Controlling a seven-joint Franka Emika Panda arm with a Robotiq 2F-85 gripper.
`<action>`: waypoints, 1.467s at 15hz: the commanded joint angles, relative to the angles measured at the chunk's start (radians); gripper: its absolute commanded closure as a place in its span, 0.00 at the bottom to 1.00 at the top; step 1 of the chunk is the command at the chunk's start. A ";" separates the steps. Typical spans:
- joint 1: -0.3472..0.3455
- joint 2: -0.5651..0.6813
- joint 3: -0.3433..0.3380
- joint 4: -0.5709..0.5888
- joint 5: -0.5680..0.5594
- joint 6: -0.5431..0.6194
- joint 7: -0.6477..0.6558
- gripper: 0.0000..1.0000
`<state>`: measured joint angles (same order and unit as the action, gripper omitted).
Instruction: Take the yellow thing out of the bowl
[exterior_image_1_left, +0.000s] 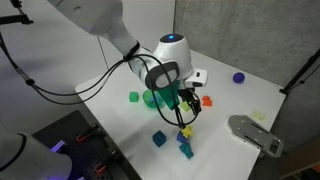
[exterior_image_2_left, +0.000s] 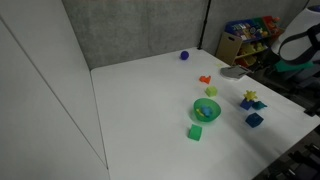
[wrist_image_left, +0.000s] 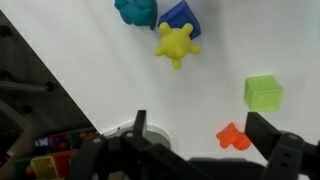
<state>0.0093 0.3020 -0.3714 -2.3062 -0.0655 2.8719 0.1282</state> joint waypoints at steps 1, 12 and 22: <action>-0.046 -0.155 0.063 -0.040 -0.032 -0.155 -0.052 0.00; -0.106 -0.441 0.193 0.030 -0.020 -0.761 -0.172 0.00; -0.102 -0.553 0.211 0.108 -0.016 -1.048 -0.251 0.00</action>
<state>-0.0789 -0.2398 -0.1714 -2.2183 -0.0782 1.8812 -0.0750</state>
